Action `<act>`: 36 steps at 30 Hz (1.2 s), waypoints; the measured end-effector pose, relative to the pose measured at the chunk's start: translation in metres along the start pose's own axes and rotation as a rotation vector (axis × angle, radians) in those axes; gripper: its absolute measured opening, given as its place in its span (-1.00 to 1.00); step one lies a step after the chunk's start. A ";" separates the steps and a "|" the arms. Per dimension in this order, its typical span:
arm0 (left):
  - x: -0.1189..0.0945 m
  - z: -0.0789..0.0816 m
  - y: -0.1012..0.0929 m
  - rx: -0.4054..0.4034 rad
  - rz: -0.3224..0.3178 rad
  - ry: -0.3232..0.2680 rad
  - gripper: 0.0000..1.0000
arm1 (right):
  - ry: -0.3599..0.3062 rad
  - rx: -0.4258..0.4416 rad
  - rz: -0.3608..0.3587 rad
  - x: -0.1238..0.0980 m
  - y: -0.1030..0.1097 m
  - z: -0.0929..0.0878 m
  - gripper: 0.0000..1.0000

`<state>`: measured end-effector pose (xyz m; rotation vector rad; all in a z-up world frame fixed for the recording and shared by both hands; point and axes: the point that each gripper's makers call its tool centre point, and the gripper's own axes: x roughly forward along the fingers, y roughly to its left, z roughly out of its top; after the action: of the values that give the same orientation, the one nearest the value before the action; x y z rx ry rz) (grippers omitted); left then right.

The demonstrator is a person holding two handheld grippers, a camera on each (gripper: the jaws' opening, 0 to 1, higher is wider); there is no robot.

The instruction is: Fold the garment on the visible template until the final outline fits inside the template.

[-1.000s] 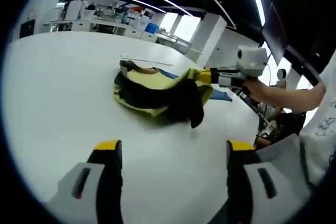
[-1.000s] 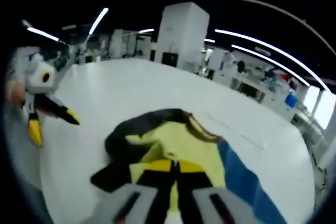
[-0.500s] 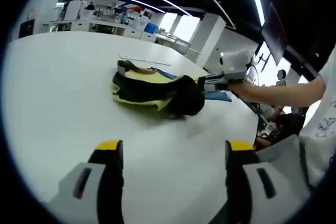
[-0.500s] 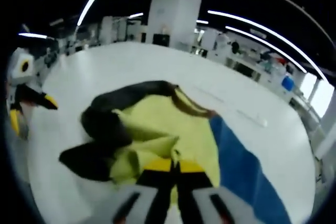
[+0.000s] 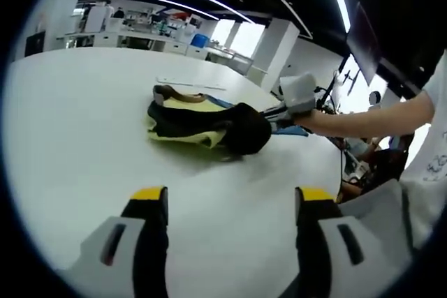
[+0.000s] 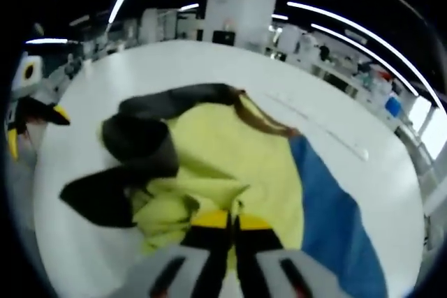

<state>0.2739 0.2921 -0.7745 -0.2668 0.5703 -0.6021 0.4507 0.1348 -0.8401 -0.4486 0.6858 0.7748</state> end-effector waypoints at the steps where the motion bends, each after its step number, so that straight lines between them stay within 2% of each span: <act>1: 0.000 0.000 -0.001 0.002 -0.003 0.001 0.42 | 0.000 0.002 0.001 0.000 0.000 0.000 -1.00; 6: 0.005 -0.001 -0.005 0.011 -0.019 0.010 0.41 | -0.018 0.065 0.021 -0.003 -0.004 0.000 -0.97; 9: 0.007 -0.001 -0.008 0.012 -0.027 0.007 0.41 | -0.040 0.078 0.018 -0.009 -0.012 0.001 -0.84; 10: 0.008 0.000 -0.009 0.011 -0.027 0.006 0.41 | -0.050 0.106 0.013 -0.013 -0.014 0.003 -0.80; 15: 0.010 0.000 -0.011 0.014 -0.036 0.006 0.41 | -0.105 0.177 0.016 -0.028 -0.024 0.005 -0.74; 18: 0.013 -0.001 -0.013 0.015 -0.042 0.007 0.41 | -0.122 0.199 0.027 -0.035 -0.026 0.004 -0.60; 28: 0.024 0.001 -0.026 0.032 -0.063 0.008 0.40 | -0.172 0.206 0.118 -0.073 -0.013 -0.003 0.08; 31: 0.025 0.001 -0.026 0.036 -0.067 0.007 0.40 | -0.182 0.183 0.125 -0.085 -0.009 -0.006 0.39; 36: 0.033 0.003 -0.029 0.043 -0.078 0.005 0.38 | -0.198 0.168 0.137 -0.106 0.000 -0.013 0.66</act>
<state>0.2845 0.2494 -0.7740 -0.2480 0.5535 -0.6894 0.3908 0.0755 -0.7742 -0.1707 0.5940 0.8702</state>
